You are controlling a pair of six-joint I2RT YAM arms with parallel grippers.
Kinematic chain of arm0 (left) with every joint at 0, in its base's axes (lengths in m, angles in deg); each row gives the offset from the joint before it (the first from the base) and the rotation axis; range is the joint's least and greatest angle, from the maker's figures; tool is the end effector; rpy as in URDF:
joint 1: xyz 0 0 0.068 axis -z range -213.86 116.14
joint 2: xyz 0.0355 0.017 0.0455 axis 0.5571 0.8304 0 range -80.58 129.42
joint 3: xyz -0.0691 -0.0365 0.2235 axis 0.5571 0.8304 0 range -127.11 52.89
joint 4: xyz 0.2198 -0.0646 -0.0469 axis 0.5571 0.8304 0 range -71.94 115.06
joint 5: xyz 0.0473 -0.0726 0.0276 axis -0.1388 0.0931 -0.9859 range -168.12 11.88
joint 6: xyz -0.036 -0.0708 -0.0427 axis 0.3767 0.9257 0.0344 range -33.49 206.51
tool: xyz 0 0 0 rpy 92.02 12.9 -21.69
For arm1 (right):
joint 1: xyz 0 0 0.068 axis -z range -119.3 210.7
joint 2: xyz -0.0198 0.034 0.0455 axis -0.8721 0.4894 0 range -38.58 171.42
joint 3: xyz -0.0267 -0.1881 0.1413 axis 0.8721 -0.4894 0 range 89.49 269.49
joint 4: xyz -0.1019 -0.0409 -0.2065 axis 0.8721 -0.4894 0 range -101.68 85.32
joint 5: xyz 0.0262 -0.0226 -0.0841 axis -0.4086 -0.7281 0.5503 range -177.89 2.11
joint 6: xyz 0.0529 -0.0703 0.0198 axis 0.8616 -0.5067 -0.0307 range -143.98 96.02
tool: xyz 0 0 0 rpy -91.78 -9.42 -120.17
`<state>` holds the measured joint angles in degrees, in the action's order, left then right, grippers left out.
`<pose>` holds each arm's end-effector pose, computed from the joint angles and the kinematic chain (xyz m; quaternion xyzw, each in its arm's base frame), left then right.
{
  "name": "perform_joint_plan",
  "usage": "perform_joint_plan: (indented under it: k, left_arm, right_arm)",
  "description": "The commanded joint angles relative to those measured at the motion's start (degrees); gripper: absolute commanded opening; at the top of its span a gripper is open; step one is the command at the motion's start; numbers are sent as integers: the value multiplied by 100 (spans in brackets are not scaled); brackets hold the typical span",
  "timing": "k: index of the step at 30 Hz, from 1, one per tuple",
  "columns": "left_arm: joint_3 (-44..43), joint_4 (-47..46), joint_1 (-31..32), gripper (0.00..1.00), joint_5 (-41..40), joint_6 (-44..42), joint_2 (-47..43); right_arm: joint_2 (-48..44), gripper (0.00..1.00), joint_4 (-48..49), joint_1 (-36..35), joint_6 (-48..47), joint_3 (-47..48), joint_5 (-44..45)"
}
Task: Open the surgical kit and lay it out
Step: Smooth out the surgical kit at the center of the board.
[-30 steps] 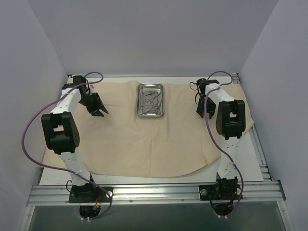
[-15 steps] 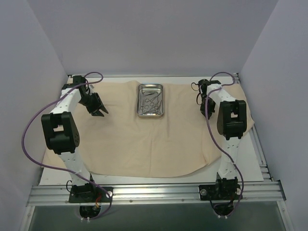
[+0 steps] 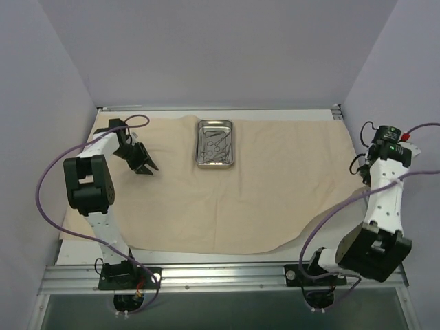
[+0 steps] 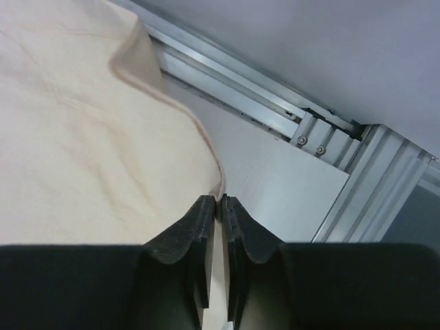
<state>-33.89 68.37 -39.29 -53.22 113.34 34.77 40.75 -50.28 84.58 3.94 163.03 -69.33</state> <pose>0.3648 0.0005 0.1237 -0.2499 0.9394 -0.2284 0.0532 0.2568 -0.1417 0.2566 0.4548 0.8146 -0.1406 0.3314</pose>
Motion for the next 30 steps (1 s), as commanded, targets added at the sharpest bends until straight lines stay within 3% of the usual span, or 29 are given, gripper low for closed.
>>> perform_joint_plan:
  k: [1, 3, 8, 13, 16, 22, 30]
  left_arm:
    - [30, -320, -46, 41, 304, 103, 40]
    - [-66, -258, -89, 41, 331, 103, 110]
    - [-172, -188, -90, 41, 322, 68, 58]
    - [-391, 31, -107, 42, 138, -107, 102]
    - [-751, 383, -81, 49, -283, -291, 181]
    - [-945, 700, 77, 61, -1162, -669, 312]
    - [-1385, 1324, 104, 60, -2367, -1057, 778]
  right_arm:
    - [-1163, 14, -422, -24, 3, -418, -37]
    - [-1637, 17, -642, 29, 108, -542, 50]
    - [-1957, 55, -679, 55, -14, -840, -580]
    - [-1053, 73, -46, -23, -278, -517, -1189]
    - [-61, 83, 139, -435, -576, -8, -1197]
    - [1988, 89, 86, -1438, -973, 1276, -1066]
    - [3544, 91, 473, -1966, -1333, 2313, -750]
